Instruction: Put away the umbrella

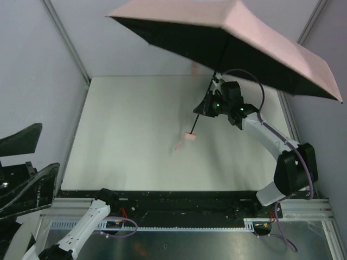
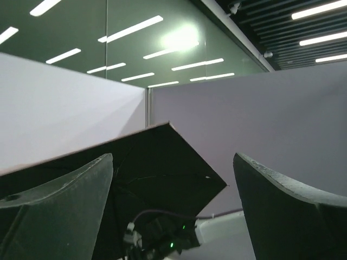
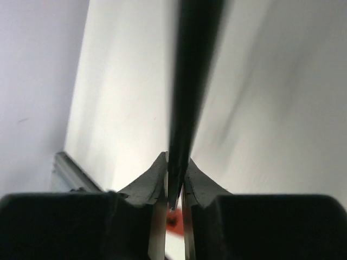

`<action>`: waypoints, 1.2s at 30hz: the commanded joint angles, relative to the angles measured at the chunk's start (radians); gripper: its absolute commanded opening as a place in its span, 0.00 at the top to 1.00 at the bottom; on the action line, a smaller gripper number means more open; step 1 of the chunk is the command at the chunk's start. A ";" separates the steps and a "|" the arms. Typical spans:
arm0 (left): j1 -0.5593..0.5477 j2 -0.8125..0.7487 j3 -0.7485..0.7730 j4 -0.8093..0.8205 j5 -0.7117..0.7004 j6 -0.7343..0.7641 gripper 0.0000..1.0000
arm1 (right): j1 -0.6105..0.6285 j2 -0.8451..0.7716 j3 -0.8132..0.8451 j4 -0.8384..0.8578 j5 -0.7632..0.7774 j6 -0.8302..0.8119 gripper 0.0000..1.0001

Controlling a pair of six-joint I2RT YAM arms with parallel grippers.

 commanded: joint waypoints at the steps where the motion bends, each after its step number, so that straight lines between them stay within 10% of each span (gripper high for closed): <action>1: -0.008 -0.068 -0.120 -0.015 0.019 -0.017 0.05 | -0.010 -0.198 -0.025 -0.037 -0.074 0.135 1.00; 13: -0.035 0.065 -0.760 0.051 0.189 -0.313 0.01 | 0.018 -0.438 -0.141 0.059 -0.179 0.175 1.00; 24: -0.472 0.368 -0.880 0.305 -0.058 -0.286 0.01 | 0.148 -0.452 -0.179 0.190 -0.187 0.209 1.00; 32: -0.581 0.474 -0.903 0.346 -0.093 -0.284 0.27 | 0.201 -0.518 -0.257 0.350 -0.108 0.396 1.00; 36: -0.619 0.471 -0.912 0.355 -0.155 -0.311 0.70 | 0.205 -0.544 -0.262 0.336 -0.059 0.413 1.00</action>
